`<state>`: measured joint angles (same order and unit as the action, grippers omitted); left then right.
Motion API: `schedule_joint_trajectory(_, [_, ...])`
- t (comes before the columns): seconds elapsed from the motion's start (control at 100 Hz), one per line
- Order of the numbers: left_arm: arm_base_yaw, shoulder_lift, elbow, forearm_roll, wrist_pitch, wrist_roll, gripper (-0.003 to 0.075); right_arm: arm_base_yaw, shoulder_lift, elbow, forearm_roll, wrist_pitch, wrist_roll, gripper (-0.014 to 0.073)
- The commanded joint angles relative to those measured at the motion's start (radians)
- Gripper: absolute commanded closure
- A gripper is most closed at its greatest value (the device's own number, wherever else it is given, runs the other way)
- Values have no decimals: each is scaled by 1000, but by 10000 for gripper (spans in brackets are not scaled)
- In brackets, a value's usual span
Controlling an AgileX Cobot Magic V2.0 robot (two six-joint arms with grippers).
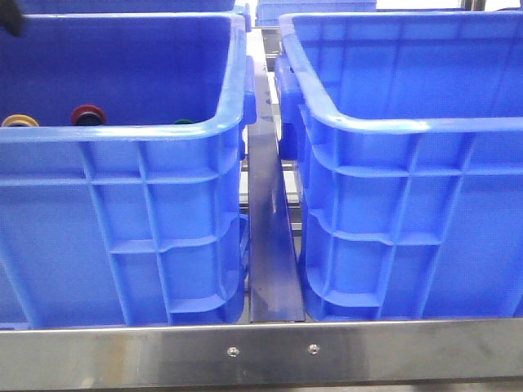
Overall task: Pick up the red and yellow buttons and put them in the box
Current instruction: 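Lower the left gripper into the button bin and grasp a red-capped button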
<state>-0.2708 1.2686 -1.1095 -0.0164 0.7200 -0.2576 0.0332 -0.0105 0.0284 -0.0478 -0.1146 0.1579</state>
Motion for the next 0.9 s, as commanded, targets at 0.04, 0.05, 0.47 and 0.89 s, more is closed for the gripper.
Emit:
schedule_joint_trajectory(0.04, [-73,81,-106,150,-58,-178,165,2,-25,-15,-11,-83,0,690])
schedule_joint_trajectory(0.05, [-76,93,-115,158,-56,-187,165,2,-25,-15,-11,-83,0,690])
schedule_joint_trajectory(0.47, [-138,344,-280,406,-42,-520,166,2,-25,-15,-11,-83,0,690])
schedule_joint_trajectory(0.89, [-134,461,-288,446,-67,-580,176,2,-25,-15,-11,-83,0,690])
